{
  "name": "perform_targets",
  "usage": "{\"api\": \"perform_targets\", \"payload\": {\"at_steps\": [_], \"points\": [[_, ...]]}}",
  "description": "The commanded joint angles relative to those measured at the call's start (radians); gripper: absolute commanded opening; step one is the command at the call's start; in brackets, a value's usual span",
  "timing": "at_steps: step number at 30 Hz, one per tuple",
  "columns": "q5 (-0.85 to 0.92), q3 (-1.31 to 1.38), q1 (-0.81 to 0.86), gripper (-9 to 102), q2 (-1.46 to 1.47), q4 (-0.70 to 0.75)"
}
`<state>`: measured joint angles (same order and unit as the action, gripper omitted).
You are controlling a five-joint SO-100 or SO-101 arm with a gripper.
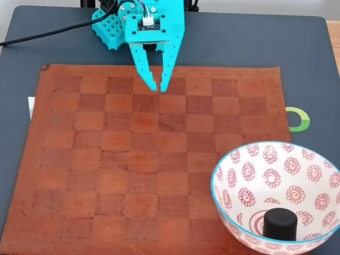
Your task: Grasp a black cylinder and put it in a bowl.
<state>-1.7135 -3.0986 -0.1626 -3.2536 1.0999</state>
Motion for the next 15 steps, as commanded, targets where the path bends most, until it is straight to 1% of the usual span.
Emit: {"api": "perform_targets", "payload": {"at_steps": [1, 13, 15], "points": [[-0.006, -0.015, -0.003, 0, -0.049, 0.002], [0.009, -0.089, -0.008, 0, -0.144, 0.005], [0.011, -0.089, -0.008, 0, -0.147, 0.026]]}}
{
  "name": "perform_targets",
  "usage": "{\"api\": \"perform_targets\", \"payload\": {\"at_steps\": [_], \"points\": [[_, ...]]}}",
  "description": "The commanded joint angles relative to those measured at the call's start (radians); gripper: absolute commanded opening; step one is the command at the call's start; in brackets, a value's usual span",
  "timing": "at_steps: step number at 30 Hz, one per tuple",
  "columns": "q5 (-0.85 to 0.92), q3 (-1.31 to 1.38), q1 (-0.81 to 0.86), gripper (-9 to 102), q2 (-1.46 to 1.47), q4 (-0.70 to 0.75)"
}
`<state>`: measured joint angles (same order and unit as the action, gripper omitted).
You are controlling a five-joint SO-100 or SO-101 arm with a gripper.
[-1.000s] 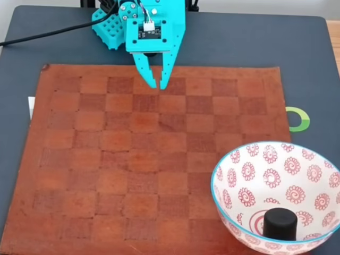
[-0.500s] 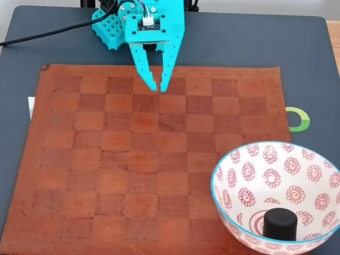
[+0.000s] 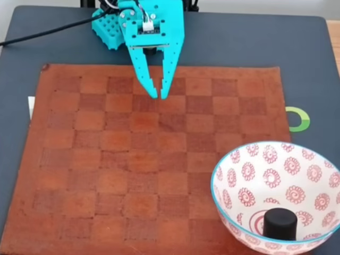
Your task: Grasp a black cylinder and put it in a bowl.
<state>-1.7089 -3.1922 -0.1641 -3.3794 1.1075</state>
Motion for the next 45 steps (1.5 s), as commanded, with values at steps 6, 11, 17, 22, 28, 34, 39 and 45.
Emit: {"api": "perform_targets", "payload": {"at_steps": [6, 11, 17, 22, 28, 34, 39, 45], "points": [[0.008, 0.005, -0.008, 0, -0.032, 0.086], [0.008, 0.005, -0.008, 0, -0.032, 0.086], [0.008, 0.005, -0.008, 0, -0.032, 0.086], [0.008, 0.005, -0.008, 0, -0.032, 0.086], [0.008, 0.003, -0.006, 0, -0.032, 0.086], [0.008, 0.003, -0.006, 0, -0.032, 0.086], [0.008, 0.003, -0.006, 0, -0.032, 0.086], [0.008, 0.003, -0.006, 0, -0.032, 0.086]]}}
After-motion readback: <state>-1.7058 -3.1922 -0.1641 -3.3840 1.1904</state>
